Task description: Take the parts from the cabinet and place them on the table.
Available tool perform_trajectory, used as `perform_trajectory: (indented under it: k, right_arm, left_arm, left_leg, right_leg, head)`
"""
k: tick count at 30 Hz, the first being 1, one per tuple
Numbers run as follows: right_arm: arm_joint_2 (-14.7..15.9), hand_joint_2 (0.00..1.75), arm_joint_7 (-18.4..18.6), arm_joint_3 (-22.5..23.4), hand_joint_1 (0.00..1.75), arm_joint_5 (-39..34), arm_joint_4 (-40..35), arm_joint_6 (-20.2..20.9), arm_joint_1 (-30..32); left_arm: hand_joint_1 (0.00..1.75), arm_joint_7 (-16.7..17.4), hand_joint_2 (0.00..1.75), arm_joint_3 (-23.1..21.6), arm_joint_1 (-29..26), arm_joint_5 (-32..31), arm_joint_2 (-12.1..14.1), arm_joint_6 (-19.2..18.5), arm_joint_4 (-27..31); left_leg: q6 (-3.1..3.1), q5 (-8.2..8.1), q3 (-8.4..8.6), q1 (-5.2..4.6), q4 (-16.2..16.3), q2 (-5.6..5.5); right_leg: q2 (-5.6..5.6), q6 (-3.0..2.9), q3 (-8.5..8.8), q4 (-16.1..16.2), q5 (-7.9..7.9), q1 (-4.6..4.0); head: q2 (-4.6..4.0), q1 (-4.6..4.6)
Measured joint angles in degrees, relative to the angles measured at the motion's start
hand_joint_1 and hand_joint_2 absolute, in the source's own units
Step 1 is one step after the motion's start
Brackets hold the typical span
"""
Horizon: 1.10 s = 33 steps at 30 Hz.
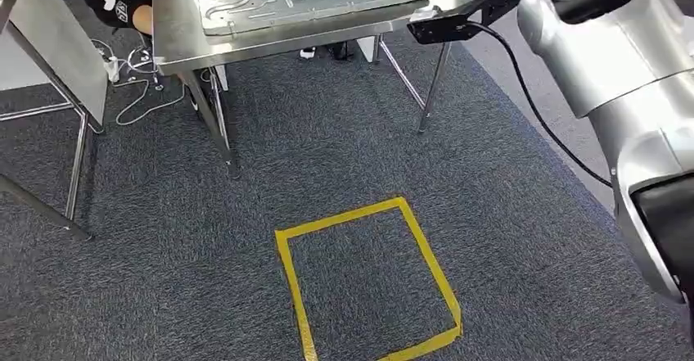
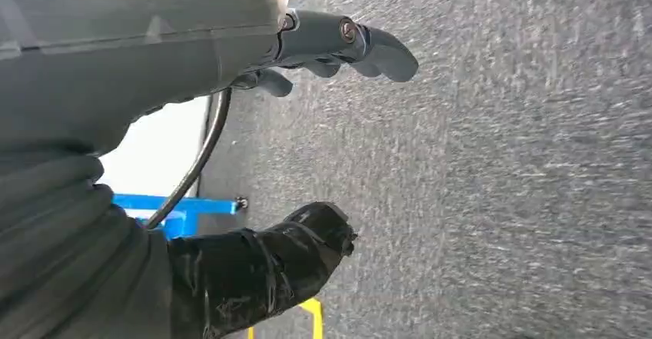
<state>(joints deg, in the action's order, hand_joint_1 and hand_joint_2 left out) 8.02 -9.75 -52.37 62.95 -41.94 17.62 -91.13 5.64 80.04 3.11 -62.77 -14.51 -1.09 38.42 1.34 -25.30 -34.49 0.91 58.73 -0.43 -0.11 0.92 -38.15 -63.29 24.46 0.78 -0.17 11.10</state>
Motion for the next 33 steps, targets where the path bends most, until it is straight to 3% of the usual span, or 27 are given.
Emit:
perform_trajectory:
  k: [2, 5, 7, 8, 10, 11, 12, 13, 15, 16, 17, 20, 21, 22, 23, 25, 28, 30, 31, 32, 33]
  right_arm:
    - [-0.02, 1.75, 0.0, 0.0, 1.75, 0.0, -0.02, 0.02, -0.26]
    - [0.0, 1.75, -0.04, 0.0, 1.75, 0.07, -0.02, 0.09, -0.14]
    - [-0.07, 1.75, -0.04, 0.0, 1.75, 0.09, -0.07, 0.13, -0.19]
    - [-0.04, 1.75, -0.02, 0.0, 1.75, 0.15, -0.07, 0.15, -0.35]
    - [-0.09, 1.75, -0.26, 0.0, 1.75, 0.18, -0.07, 0.24, -0.42]
    - [-0.09, 1.75, -0.53, 0.0, 1.75, 0.15, -0.04, 0.24, -0.36]
    - [-0.11, 1.75, -0.9, 0.0, 1.75, 0.11, -0.04, 0.22, -0.25]
    - [-0.18, 1.75, -0.87, 0.0, 1.75, 0.09, -0.04, 0.19, -0.21]
    - [-0.17, 1.75, -0.85, 0.0, 1.75, 0.0, -0.04, 0.15, -0.35]
    - [-0.17, 1.75, -0.85, 0.0, 1.75, -0.04, -0.04, 0.15, -0.42]
    - [-0.11, 1.75, -0.83, 0.0, 1.75, -0.07, -0.02, 0.15, -0.54]
    - [-0.09, 1.75, -0.85, 0.0, 1.75, -0.22, 0.02, 0.17, -0.39]
    - [-0.09, 1.75, -0.85, 0.0, 1.75, -0.22, 0.0, 0.15, -0.45]
    - [0.18, 1.75, -0.85, 0.0, 1.75, -0.24, 0.02, 0.15, -0.49]
    - [0.22, 1.75, -0.85, 0.0, 1.75, -0.26, 0.02, 0.15, -0.7]
    - [0.35, 1.75, -0.85, 0.0, 1.75, -0.28, 0.02, 0.15, -0.74]
    - [0.35, 1.75, -0.85, 0.0, 1.75, -0.28, 0.02, 0.15, -0.74]
    - [0.37, 1.75, -0.85, 0.0, 1.75, -0.28, 0.04, 0.17, -0.68]
    - [0.63, 1.75, -0.85, 0.0, 1.75, -0.28, 0.11, 0.2, -0.16]
    - [0.66, 1.75, -0.85, 0.0, 1.75, -0.31, 0.11, 0.17, -0.35]
    - [0.72, 1.75, -0.87, 0.0, 1.75, -0.33, 0.11, 0.2, -0.47]
  left_arm:
    - [0.0, 0.0, 1.75, 0.0, 0.0, 0.0, 0.02, 0.0, 0.0]
    - [0.0, 0.0, 1.75, -0.02, -0.03, -0.02, 0.02, 0.0, 0.0]
    - [0.0, 0.0, 1.75, -0.02, 0.0, -0.02, 0.02, 0.02, 0.0]
    - [0.0, 0.0, 1.75, -0.02, -0.06, -0.02, 0.02, 0.0, 0.0]
    - [0.0, -0.04, 1.75, -0.02, -0.1, -0.15, 0.0, -0.06, 0.0]
    - [0.0, -0.07, 1.75, -0.02, -0.11, -0.15, 0.0, -0.26, -0.02]
    - [0.0, -0.09, 1.75, -0.02, -0.1, -0.15, -0.02, -0.42, 0.0]
    - [0.0, -0.09, 1.75, -0.02, -0.1, -0.18, -0.02, -0.48, 0.0]
    - [0.0, -0.17, 1.75, -0.02, -0.1, -0.22, -0.02, -0.59, 0.0]
    - [0.0, -0.22, 1.75, -0.02, -0.13, -0.24, 0.0, -0.63, 0.0]
    - [0.0, -0.28, 1.75, 0.0, -0.19, -0.28, 0.0, -0.79, 0.0]
    - [0.0, -0.57, 1.75, 0.0, -0.13, -0.52, 0.0, -1.03, 0.05]
    - [0.0, -0.63, 1.75, -0.02, -0.06, -0.59, -0.05, -1.07, 0.05]
    - [0.0, -0.7, 1.75, -0.02, -0.14, -0.61, -0.09, -1.11, 0.05]
    - [0.0, -0.74, 1.75, 0.0, -0.14, -0.66, -0.09, -1.11, 0.05]
    - [0.0, -0.81, 1.75, 0.0, -0.13, -0.66, -0.07, -1.16, 0.07]
    - [0.0, -0.81, 1.75, 0.0, -0.13, -0.66, -0.07, -1.16, 0.07]
    - [0.0, -0.81, 1.75, -0.02, -0.13, -0.66, -0.07, -1.18, 0.07]
    - [0.0, -0.96, 1.75, -0.02, -0.13, -0.66, -0.09, -1.22, 0.07]
    - [0.0, -0.96, 1.75, 0.0, -0.16, -0.68, -0.33, -1.33, 0.07]
    - [0.0, -0.98, 1.75, 0.0, -0.24, -0.7, -0.33, -1.38, 0.07]
  left_leg:
    - [-0.43, -0.23, -0.38, -0.36, 0.4, -0.09]
    - [-1.23, 0.05, -0.28, -0.28, -0.17, -0.09]
    - [-1.68, -1.09, -0.64, -0.21, 1.02, 0.02]
    - [-1.81, -2.85, -1.88, -0.25, 3.71, 0.1]
    - [-2.02, -6.63, -6.16, -0.16, 12.59, 0.11]
    - [-2.08, -7.2, -7.62, -0.17, 15.26, 0.12]
    - [-2.14, -6.5, -8.55, -0.17, 16.38, 0.12]
    - [-2.08, -4.7, -7.91, -0.17, 14.47, 0.12]
    - [-1.67, 0.26, -4.06, -0.18, 5.78, 0.13]
    - [-1.29, 1.4, -2.21, -0.23, 1.47, 0.18]
    - [-1.11, 0.61, -1.24, -0.68, 0.34, 0.18]
    - [-0.72, 0.62, -1.36, -0.86, 0.08, 0.1]
    - [-0.34, 0.86, -0.87, -0.43, -0.55, 0.13]
    - [-0.17, 0.98, -0.34, -0.3, -1.04, 0.17]
    - [0.25, 0.89, -0.11, -0.29, -1.18, 0.23]
    - [0.63, 0.67, 0.04, -0.3, -1.1, 0.27]
    - [0.63, 0.67, 0.04, -0.3, -1.1, 0.27]
    - [0.72, 0.59, 0.08, -0.3, -1.08, 0.27]
    - [0.68, 0.19, 0.31, -0.29, -0.83, 0.09]
    - [0.11, -1.2, 1.2, -0.22, -0.04, -0.06]
    - [-0.58, -1.57, 0.95, -0.49, 0.21, -0.1]
  right_leg:
    - [0.07, -0.41, 1.73, 3.5, 0.4, -0.49]
    - [0.13, -1.09, 1.48, 3.35, 0.32, -0.67]
    - [-0.01, -1.72, 2.18, 4.28, -0.07, -0.1]
    - [-0.05, -2.09, 2.22, 4.34, -0.02, -0.08]
    - [-0.01, -2.42, 2.25, 4.29, 0.11, -0.22]
    - [0.0, -2.49, 2.26, 4.26, 0.16, -0.29]
    - [0.06, -2.57, 2.29, 4.17, 0.24, -0.34]
    - [0.14, -2.55, 2.34, 4.1, 0.31, -0.36]
    - [0.15, -2.4, 2.58, 3.87, 0.64, -0.39]
    - [0.1, -2.23, 2.67, 3.76, 0.86, -0.4]
    - [0.15, -1.91, 2.4, 3.51, 1.04, -0.78]
    - [0.1, -1.13, 2.44, 3.86, 0.89, -0.45]
    - [0.1, -0.73, 2.57, 3.85, 1.11, -0.72]
    - [0.17, -0.56, 2.2, 2.9, 1.59, -0.39]
    - [0.11, -0.4, 1.06, 0.45, 3.04, -0.39]
    - [0.14, -0.11, -3.07, -7.55, 6.53, -0.28]
    - [0.14, -0.11, -3.07, -7.55, 6.53, -0.28]
    - [0.14, -0.05, -3.99, -9.19, 7.11, -0.24]
    - [0.12, 0.24, -7.19, -13.55, 6.87, 0.1]
    - [0.07, -0.03, -0.68, 1.41, -1.79, 0.42]
    - [0.25, -0.36, 0.37, 2.84, -0.57, -0.12]
  head:
    - [0.0, 0.0]
    - [0.0, 0.0]
    - [0.0, -0.02]
    - [0.0, 0.0]
    - [0.0, 0.0]
    - [0.0, 0.0]
    - [0.0, 0.0]
    - [0.0, 0.0]
    - [0.0, 0.0]
    - [0.0, 0.0]
    - [0.0, 0.0]
    - [0.0, 0.0]
    - [0.0, 0.0]
    - [0.0, -0.02]
    - [0.0, -0.02]
    - [0.0, -0.02]
    - [0.0, -0.02]
    - [0.0, -0.02]
    - [0.0, -0.02]
    - [0.0, -0.02]
    - [0.0, 0.0]
